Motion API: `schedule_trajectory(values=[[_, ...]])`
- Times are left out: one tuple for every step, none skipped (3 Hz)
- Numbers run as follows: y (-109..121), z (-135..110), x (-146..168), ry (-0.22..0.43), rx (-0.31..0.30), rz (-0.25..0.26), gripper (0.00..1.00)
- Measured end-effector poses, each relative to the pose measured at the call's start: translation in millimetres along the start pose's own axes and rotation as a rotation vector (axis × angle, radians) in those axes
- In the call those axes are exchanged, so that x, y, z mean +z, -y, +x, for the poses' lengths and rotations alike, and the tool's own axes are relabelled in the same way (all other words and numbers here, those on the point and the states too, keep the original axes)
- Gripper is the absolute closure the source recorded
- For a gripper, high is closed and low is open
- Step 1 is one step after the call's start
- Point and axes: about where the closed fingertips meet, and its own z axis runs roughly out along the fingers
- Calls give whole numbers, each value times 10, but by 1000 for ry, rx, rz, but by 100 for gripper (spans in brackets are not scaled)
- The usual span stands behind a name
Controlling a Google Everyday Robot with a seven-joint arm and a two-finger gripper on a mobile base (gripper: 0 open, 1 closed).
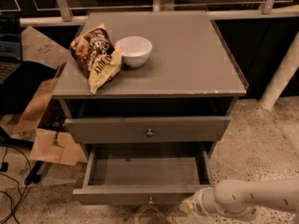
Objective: Close middle drawer
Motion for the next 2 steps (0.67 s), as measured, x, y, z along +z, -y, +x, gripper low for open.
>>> schedule_trajectory(values=[[-7,13,-4,0,0,0,100],[134,-237,73,11,-46,10,100]])
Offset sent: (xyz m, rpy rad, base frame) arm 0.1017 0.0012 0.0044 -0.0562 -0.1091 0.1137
